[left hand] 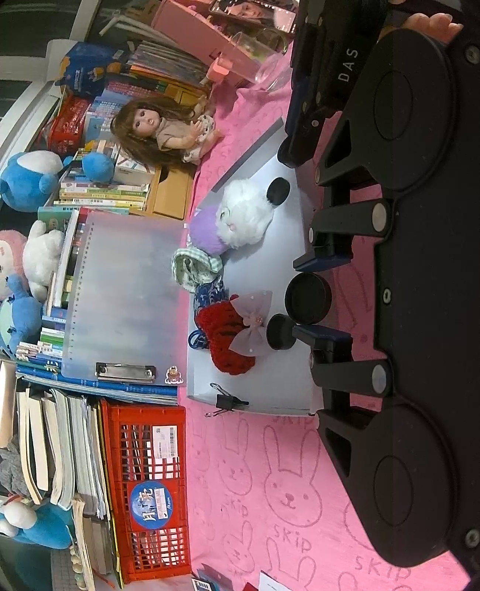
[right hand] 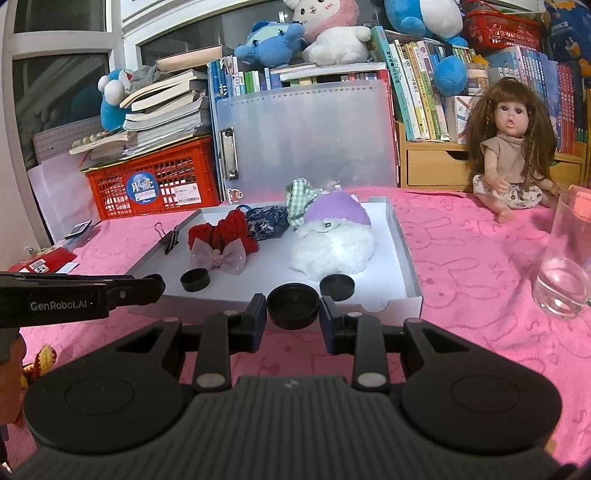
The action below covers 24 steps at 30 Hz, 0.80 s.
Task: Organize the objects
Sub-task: 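Carry black cap toward box with left tool while right carries its cap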
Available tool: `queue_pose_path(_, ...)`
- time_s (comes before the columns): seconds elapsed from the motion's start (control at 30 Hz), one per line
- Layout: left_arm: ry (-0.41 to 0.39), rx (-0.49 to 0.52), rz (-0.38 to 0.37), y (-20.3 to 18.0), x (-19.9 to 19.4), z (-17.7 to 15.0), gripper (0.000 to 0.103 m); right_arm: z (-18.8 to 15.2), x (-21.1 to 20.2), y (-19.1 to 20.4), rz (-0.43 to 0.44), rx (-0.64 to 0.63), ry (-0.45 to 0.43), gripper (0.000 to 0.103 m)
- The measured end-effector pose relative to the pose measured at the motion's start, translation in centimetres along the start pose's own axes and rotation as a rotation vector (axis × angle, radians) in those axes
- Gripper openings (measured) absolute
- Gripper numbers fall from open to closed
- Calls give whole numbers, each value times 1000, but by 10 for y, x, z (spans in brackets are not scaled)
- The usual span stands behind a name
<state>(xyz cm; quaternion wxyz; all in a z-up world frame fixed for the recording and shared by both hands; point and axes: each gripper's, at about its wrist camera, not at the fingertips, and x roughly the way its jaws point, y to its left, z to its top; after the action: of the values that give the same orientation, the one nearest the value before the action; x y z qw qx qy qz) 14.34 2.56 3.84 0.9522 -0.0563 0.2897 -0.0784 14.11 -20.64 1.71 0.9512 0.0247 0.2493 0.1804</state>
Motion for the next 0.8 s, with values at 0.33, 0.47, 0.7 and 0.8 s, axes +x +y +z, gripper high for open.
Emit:
queue_pose_path(0.33, -3, -35, 27, 12, 18, 13, 30, 12, 16, -10, -11, 38, 24, 36)
queue_pose_path(0.47, -3, -44, 12, 10, 31, 20, 30, 18, 27, -7, 2, 35, 29, 36)
queue_pose_path(0.7, 21, -74, -33, 7, 59, 34, 30, 28, 50, -7, 46, 61, 70, 36)
queue_pose_path(0.8, 44, -78, -39, 6, 71, 35, 30, 28, 58, -8, 51, 67, 85, 36)
